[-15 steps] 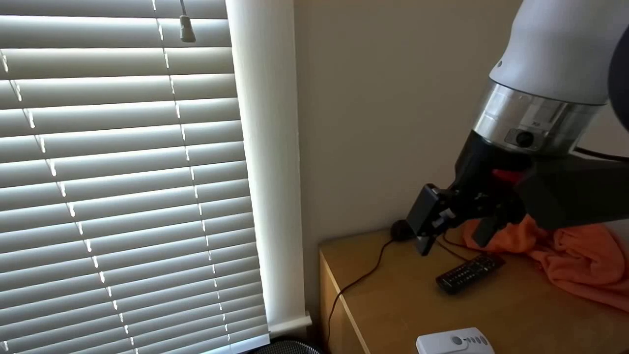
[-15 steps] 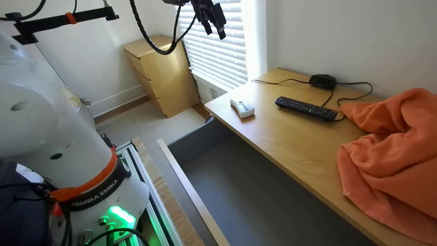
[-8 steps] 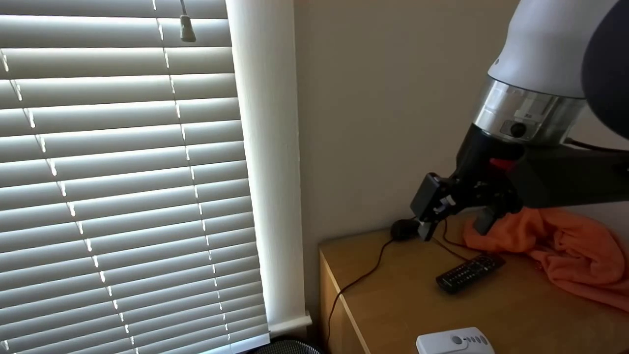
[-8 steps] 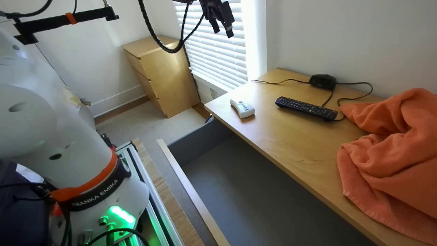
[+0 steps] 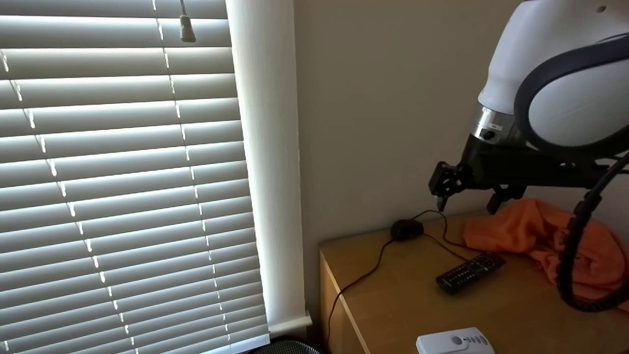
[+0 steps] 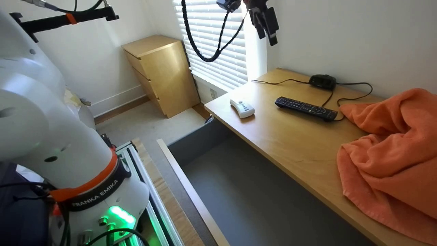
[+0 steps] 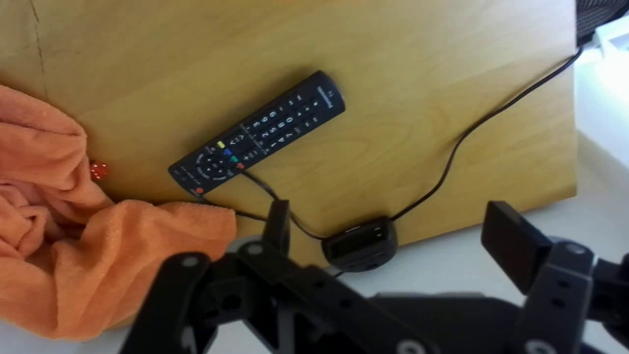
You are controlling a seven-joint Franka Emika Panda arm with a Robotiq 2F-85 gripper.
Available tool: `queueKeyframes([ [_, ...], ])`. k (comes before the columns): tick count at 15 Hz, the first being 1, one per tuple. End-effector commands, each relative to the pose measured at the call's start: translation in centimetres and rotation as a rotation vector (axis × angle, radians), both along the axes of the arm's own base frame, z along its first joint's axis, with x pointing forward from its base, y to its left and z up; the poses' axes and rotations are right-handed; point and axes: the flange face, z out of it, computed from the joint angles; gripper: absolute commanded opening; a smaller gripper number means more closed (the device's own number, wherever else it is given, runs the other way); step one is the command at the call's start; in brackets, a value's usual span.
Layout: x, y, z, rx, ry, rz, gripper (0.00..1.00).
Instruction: Turn the remote to the right
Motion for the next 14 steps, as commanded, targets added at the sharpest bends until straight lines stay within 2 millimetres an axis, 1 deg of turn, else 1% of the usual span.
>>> queueKeyframes([
  [1, 3.2, -3.7, -3.3, -0.005, -0.005, -0.201, 1.00],
  [3, 4.6, -5.8, -5.2, -0.039, -0.019, -0.307, 1.00],
  [4, 5.3, -6.4, -6.0, -0.061, -0.044, -0.353, 1.00],
  [5, 3.6, -6.0, -4.3, -0.033, -0.010, -0.276, 1.00],
  [7, 4.7, -7.0, -5.8, -0.051, -0.020, -0.328, 1.00],
  [9, 5.2, -6.8, -6.1, -0.052, -0.023, -0.339, 1.00],
  [10, 5.3, -6.8, -6.7, -0.062, -0.001, -0.343, 1.00],
  [12, 5.8, -8.2, -8.4, -0.114, 0.040, -0.452, 1.00],
  [14, 6.0, -9.7, -10.0, -0.126, 0.093, -0.534, 1.00],
])
